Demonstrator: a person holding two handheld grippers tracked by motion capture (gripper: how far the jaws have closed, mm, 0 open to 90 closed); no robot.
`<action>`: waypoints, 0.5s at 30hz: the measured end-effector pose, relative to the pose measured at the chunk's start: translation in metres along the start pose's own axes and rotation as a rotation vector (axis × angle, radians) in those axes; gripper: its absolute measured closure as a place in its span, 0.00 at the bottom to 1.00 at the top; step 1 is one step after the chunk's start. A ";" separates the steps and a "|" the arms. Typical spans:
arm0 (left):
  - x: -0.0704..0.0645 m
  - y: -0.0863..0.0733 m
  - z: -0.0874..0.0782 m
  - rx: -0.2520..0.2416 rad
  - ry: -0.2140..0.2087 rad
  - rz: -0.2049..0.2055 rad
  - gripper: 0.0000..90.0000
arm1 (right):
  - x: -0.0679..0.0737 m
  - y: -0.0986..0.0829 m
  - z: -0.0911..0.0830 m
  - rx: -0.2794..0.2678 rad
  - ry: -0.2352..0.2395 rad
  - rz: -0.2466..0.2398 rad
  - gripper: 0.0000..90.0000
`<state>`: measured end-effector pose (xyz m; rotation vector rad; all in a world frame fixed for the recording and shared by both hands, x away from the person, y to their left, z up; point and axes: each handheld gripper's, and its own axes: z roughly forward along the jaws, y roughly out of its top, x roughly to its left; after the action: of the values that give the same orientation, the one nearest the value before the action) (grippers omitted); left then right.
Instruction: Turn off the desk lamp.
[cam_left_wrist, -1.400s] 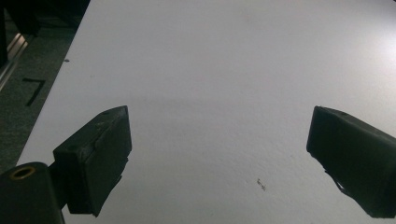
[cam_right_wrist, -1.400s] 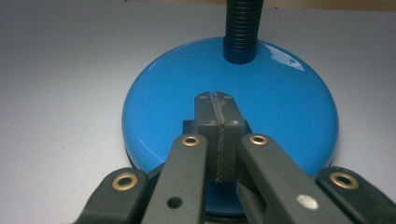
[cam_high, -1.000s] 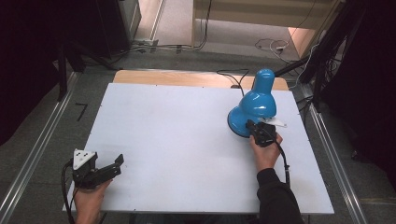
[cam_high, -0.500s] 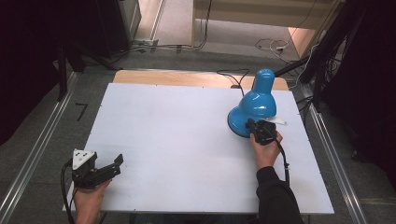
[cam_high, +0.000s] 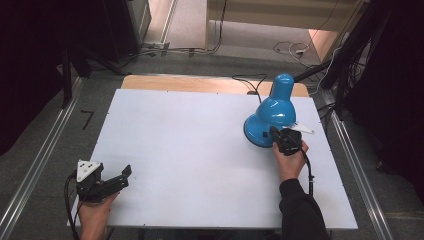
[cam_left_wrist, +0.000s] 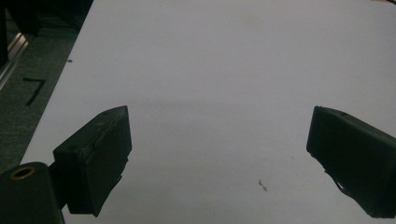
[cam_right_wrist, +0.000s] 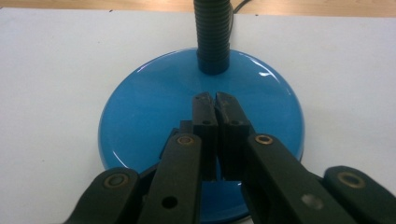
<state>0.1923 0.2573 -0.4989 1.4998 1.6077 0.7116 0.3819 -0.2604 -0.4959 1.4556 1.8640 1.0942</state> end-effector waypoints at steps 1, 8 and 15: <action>0.000 0.000 0.000 0.000 0.000 0.000 0.08 | -0.001 0.000 -0.001 -0.001 -0.001 0.005 0.93; 0.000 0.000 0.000 -0.002 0.000 0.000 0.08 | -0.010 0.001 -0.007 -0.003 0.009 0.029 0.66; 0.000 0.000 0.000 -0.004 0.000 0.002 0.08 | -0.024 -0.002 -0.016 0.001 0.015 0.060 0.47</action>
<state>0.1922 0.2570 -0.4985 1.4984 1.6039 0.7158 0.3752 -0.2878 -0.4907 1.5171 1.8421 1.1355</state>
